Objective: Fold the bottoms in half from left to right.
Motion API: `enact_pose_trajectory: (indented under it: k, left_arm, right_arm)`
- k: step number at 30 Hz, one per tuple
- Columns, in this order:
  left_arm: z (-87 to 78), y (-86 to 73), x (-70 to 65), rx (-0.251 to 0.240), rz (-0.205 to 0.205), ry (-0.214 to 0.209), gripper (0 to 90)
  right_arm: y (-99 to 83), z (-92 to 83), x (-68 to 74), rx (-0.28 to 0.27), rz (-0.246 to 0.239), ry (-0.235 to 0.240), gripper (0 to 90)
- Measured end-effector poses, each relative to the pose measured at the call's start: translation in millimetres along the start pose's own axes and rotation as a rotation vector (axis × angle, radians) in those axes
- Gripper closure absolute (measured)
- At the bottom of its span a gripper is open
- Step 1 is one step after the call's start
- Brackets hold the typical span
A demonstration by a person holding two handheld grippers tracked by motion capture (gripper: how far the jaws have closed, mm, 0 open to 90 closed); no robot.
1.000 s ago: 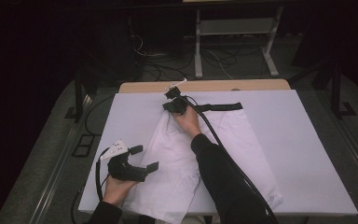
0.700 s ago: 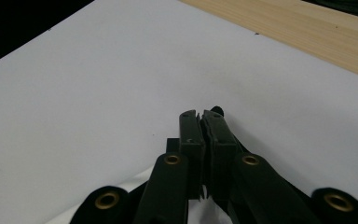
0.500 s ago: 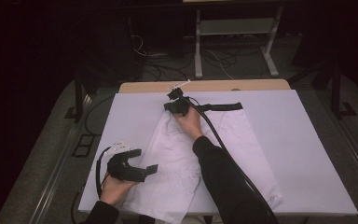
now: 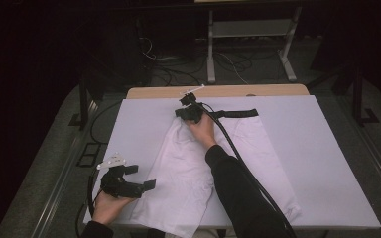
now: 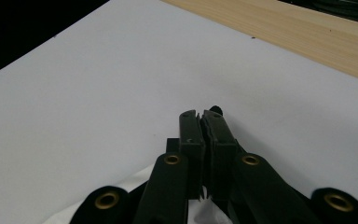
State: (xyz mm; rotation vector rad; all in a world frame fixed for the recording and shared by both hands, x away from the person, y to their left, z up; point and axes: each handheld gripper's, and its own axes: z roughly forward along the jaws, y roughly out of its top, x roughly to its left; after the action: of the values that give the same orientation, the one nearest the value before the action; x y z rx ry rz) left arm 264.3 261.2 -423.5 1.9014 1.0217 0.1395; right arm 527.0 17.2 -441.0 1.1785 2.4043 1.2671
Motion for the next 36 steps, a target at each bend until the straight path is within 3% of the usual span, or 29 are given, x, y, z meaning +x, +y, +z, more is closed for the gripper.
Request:
enact_pose_trajectory:
  k: [12, 20, 25, 36]
  left_arm:
    - [-9.7, -7.5, -1.5, 0.086, -0.052, -0.009, 0.0]
    - [-16.7, -15.8, -2.3, 0.128, -0.071, -0.037, 0.0]
    - [-23.5, -22.9, -1.9, 0.184, -0.107, -0.059, 0.0]
    - [-33.7, -26.4, -2.6, 0.252, -0.135, -0.093, 0.0]
  right_arm:
    - [-2.5, -0.1, -0.4, -0.008, 0.011, 0.001, 85.7]
    - [-3.2, 0.8, 0.5, -0.008, 0.012, 0.002, 85.7]
    - [-3.3, 0.8, 1.0, -0.008, 0.010, 0.001, 85.7]
    - [-2.8, -1.0, 0.4, -0.011, 0.011, 0.001, 85.7]
